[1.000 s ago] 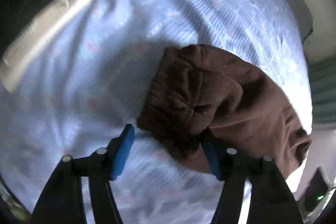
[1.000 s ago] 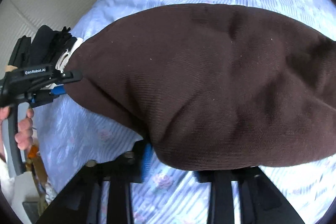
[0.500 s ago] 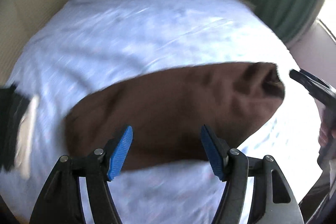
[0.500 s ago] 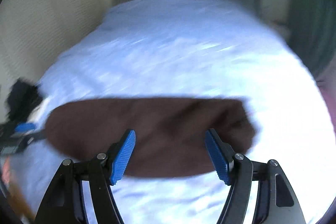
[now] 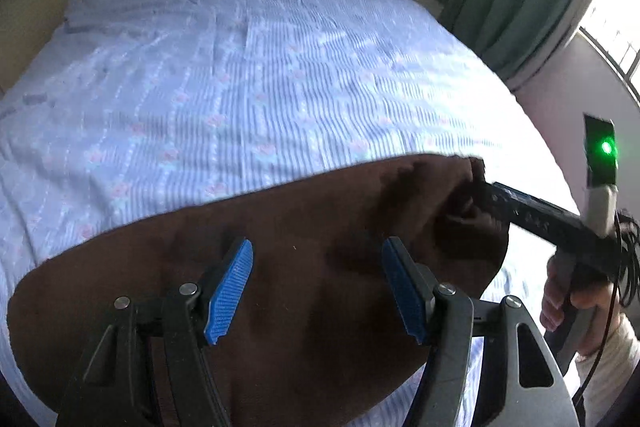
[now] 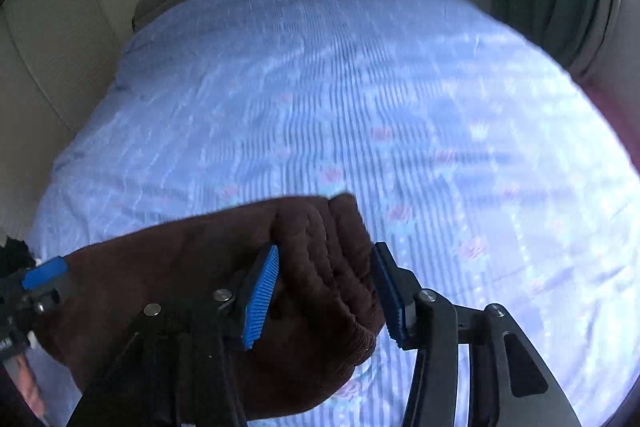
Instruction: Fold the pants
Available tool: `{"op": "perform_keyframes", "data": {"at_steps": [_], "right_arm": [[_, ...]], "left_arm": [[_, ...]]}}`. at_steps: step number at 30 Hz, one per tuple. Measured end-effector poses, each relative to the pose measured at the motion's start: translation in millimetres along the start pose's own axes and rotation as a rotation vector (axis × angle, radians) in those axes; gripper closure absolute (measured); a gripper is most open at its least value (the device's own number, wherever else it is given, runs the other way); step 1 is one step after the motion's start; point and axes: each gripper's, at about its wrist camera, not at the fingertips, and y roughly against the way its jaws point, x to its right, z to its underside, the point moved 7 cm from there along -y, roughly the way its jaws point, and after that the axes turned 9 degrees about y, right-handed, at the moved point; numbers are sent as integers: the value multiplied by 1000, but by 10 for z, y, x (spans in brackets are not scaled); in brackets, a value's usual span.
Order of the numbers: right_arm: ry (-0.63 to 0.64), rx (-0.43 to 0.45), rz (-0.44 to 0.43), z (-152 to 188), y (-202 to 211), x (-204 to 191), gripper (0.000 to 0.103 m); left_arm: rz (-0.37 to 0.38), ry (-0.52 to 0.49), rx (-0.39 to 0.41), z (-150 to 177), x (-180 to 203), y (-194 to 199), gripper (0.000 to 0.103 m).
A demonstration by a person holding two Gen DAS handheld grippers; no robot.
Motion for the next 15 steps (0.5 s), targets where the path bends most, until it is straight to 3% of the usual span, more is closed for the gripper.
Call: {"op": "perform_keyframes", "data": {"at_steps": [5, 8, 11, 15], "right_arm": [[-18, -43, -42, 86, -206, 16, 68], [16, -90, -28, 129, -330, -22, 69], [62, -109, -15, 147, -286, -89, 78], [178, -66, 47, 112, -50, -267, 83]], "left_arm": [[-9, 8, -57, 202, -23, -128, 36], [-13, 37, -90, 251, -63, -211, 36], [-15, 58, -107, 265, -95, -256, 36], [-19, 60, -113, 259, -95, -253, 36]]}}
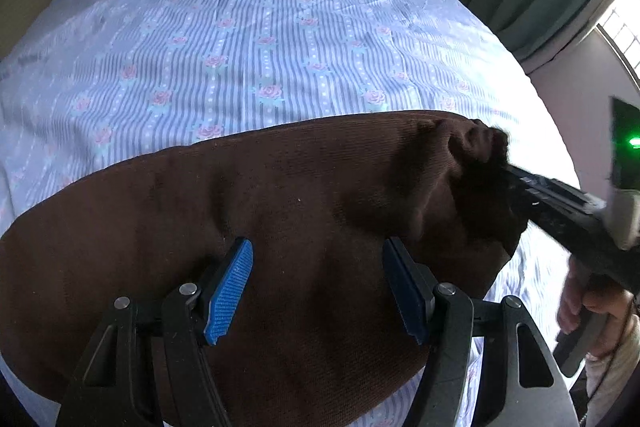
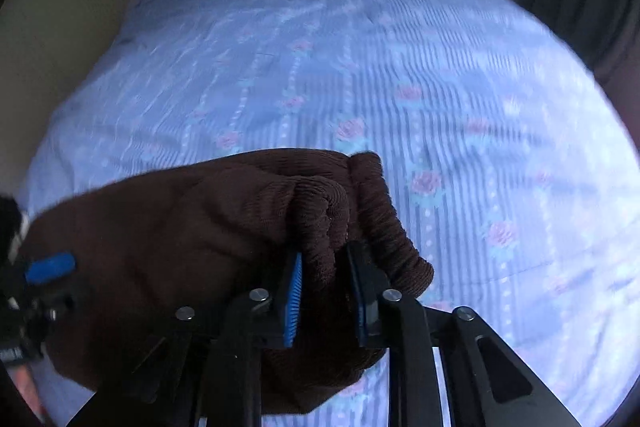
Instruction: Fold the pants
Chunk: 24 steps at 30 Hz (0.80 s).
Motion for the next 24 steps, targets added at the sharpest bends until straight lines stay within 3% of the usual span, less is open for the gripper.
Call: {"op": "perform_keyframes", "data": {"at_steps": [6, 12, 13, 15, 17, 24], "right_arm": [[75, 116, 39, -359, 383, 74, 85], [50, 6, 3, -313, -119, 267, 84], [32, -1, 0, -284, -170, 312, 82], [-33, 4, -13, -249, -213, 400, 67], [-97, 10, -18, -202, -247, 486, 44], [-292, -27, -149, 36, -366, 637, 40]], "left_arm": [[-17, -17, 43, -60, 9, 77, 36], [-42, -18, 33, -41, 24, 3, 36], [-46, -22, 33, -29, 24, 7, 36], [-63, -41, 36, 5, 25, 9, 36], [-74, -55, 34, 32, 22, 4, 36], [-72, -34, 17, 38, -4, -42, 36]]}}
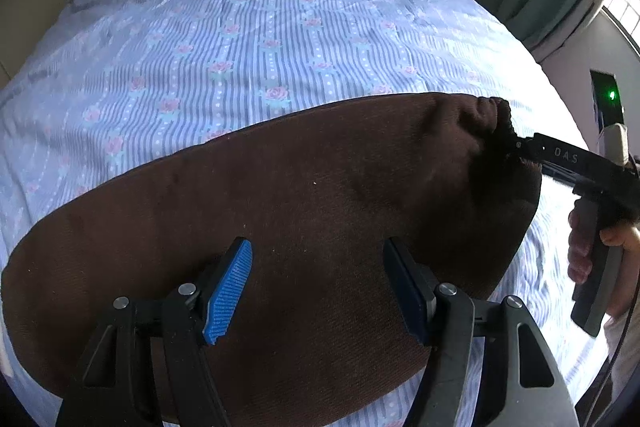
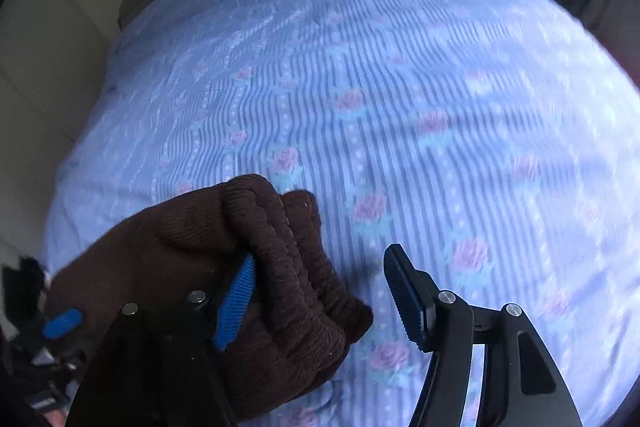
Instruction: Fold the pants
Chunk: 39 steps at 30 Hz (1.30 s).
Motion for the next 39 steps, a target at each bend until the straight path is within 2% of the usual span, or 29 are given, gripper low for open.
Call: {"op": "perform_keyframes", "data": {"at_steps": [3, 10, 12, 14, 17, 20, 23, 24, 32, 35, 39], "right_arm": [[-81, -32, -44, 82, -103, 49, 40], [-132, -32, -63, 238, -143, -1, 44], [-151, -27, -73, 288, -142, 21, 47], [-160, -25, -77, 320, -111, 26, 55], [-160, -14, -62, 316, 23, -52, 63], [-107, 64, 19, 201, 352, -205, 66], [-20, 144, 132, 52, 674, -370, 67], [-2, 149, 159, 15, 723, -411, 67], [43, 126, 216, -89, 840, -574, 67], [74, 128, 258, -113, 948, -732, 67], [121, 147, 313, -135, 1206, -1025, 66]], "left_arm": [[2, 7, -2, -25, -10, -9, 36], [-7, 23, -3, -55, -69, -40, 35], [-6, 26, -7, -52, -81, -57, 35], [-6, 25, -11, -42, -83, -65, 35], [8, 12, -13, -26, -58, -52, 35], [17, -13, 3, -15, -25, -8, 35], [-31, -48, -14, 23, -34, -114, 36], [-40, -51, -28, 34, -43, -161, 36], [-54, -74, -106, 26, -32, -350, 35], [-33, -49, -119, -47, -95, -180, 41], [-84, 10, -67, -192, -403, 401, 40]]}}
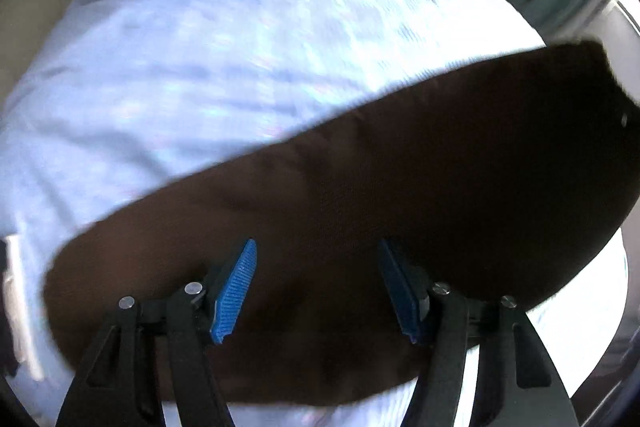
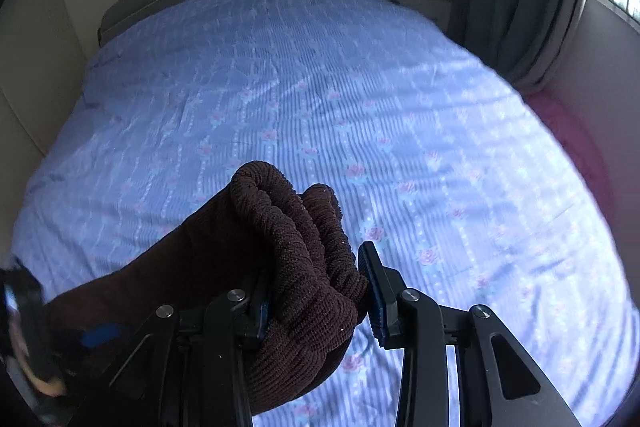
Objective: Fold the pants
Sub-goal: 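Lift the cuffs with the right gripper and fold them over the legs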
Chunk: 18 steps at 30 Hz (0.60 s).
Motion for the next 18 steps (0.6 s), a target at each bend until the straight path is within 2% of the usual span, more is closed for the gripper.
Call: {"op": "perform_keyframes", "data": {"at_steps": [8, 11, 18], "right_arm": [[174, 29, 64, -231, 586, -758, 66], [193, 12, 46, -277, 752, -1104, 66], [298, 4, 41, -252, 1086, -2258, 66]], "left_arm": [[-91, 165, 56, 64, -1072, 1098, 36], [-41, 219, 86, 152, -1455, 1358, 36], [-15, 249, 79, 273, -2226, 1629, 36]]}}
